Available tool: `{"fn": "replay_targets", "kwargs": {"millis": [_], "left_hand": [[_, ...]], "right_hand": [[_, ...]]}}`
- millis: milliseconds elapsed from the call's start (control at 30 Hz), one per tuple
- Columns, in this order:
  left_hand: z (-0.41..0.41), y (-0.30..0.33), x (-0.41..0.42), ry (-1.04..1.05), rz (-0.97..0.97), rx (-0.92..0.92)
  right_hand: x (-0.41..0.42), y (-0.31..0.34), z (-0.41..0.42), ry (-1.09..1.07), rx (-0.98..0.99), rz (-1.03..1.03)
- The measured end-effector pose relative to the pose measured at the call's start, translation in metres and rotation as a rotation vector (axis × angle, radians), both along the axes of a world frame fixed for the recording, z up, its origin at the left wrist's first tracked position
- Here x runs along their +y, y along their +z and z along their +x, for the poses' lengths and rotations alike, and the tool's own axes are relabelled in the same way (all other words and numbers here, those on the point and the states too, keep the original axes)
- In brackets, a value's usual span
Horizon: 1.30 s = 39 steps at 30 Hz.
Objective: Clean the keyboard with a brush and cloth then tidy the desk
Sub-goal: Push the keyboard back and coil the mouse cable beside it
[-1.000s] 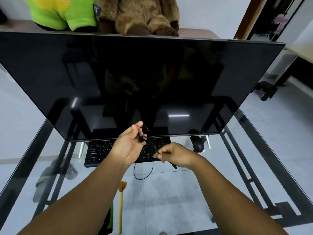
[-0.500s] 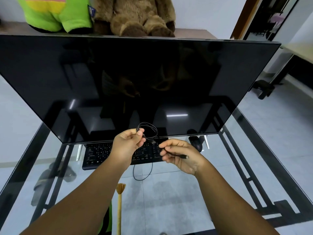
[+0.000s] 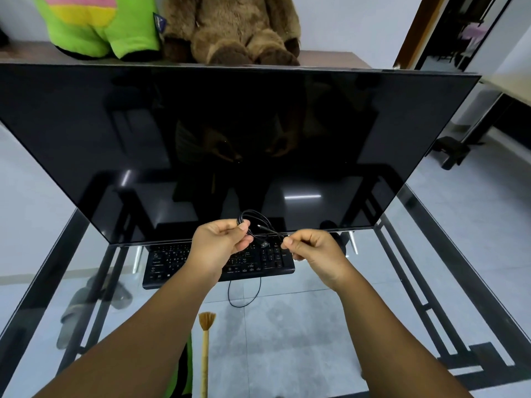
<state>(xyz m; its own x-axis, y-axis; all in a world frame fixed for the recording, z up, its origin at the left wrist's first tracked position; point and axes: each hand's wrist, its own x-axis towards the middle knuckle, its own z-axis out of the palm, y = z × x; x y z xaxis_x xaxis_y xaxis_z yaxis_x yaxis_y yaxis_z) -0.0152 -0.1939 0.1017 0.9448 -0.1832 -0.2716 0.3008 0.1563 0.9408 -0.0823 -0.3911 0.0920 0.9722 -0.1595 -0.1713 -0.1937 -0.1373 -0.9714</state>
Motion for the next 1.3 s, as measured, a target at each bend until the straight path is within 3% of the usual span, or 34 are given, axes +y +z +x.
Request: {"fn": "replay_targets", "kwargs": {"millis": [300,400,633,933,1300], "left_hand": [[-0.003,0.001,-0.009,-0.123,0.176,-0.147],[0.0,0.003,-0.008,-0.132,0.189,-0.153],[0.0,0.004,-0.006,-0.2,0.185,-0.095],[0.0,0.004,-0.009,-0.186,0.149,-0.06],[-0.002,0.007,-0.01,-0.177,0.128,0.003]], "right_hand": [[0.006,0.02,0.014,-0.004,0.01,-0.267],[0.008,0.022,0.014,-0.032,0.0,-0.197],[0.01,0.022,0.018,-0.156,0.054,0.172],[0.008,0.018,0.018,-0.099,0.014,0.055],[0.004,0.019,0.012,-0.07,0.037,0.19]]}}
